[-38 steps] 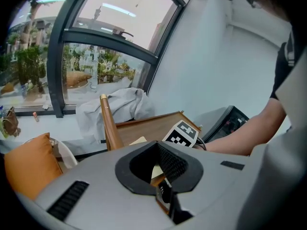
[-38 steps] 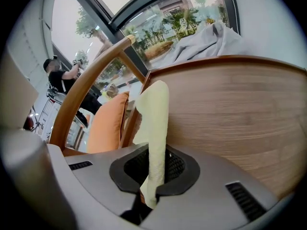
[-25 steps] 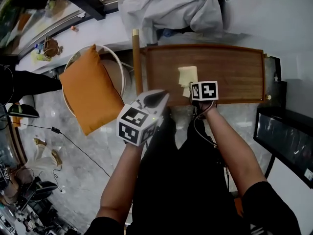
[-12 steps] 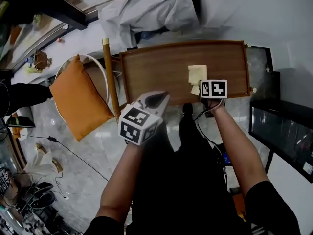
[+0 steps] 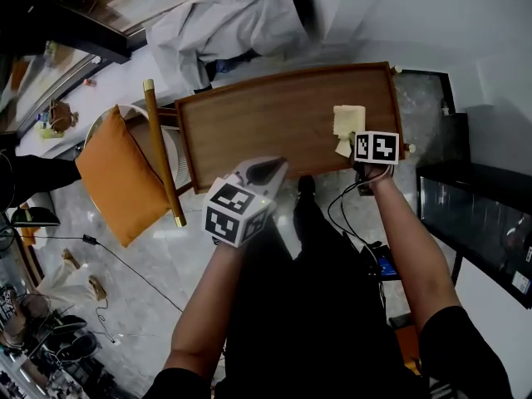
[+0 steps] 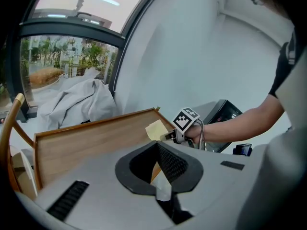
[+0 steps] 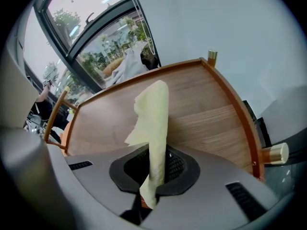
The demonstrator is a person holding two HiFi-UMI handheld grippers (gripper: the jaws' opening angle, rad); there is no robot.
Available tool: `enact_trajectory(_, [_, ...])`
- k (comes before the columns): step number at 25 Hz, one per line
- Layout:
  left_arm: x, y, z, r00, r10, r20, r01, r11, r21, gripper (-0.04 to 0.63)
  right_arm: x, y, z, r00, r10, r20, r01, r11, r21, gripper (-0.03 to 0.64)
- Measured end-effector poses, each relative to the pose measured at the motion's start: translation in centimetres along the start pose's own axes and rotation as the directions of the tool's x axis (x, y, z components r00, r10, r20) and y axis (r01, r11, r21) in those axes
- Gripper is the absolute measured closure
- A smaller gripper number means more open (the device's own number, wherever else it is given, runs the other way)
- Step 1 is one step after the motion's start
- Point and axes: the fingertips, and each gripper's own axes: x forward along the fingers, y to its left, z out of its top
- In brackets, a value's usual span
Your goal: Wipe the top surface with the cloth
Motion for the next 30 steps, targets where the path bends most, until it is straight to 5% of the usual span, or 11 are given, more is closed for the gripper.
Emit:
enact_trajectory(13, [2.7,-1.9,0.5,1.000,-0.008,-0.010,0.009,1.000,0.018,0.586,-2.6,-8.8,1.3,0.991,-0.131,0.036,0.127,0.987,0.100,0.584])
enact_trajectory(25, [2.1,-1.6,0.3,1.000,0.020,0.009,-0.020,1.000,-0.004,0.586,-4.3,-11.8,1.4,0.961,-0.270,0.050,0.263,0.958,0.116,0.584])
enact_trajectory(30, [0.3,-0.2,0.2,0.998,0.049,0.030,-0.048,0.999,-0.015,0.586,-5.5,-8.0,3.6,0.965,-0.202,0.166,0.188,0.977,0.098,0.584])
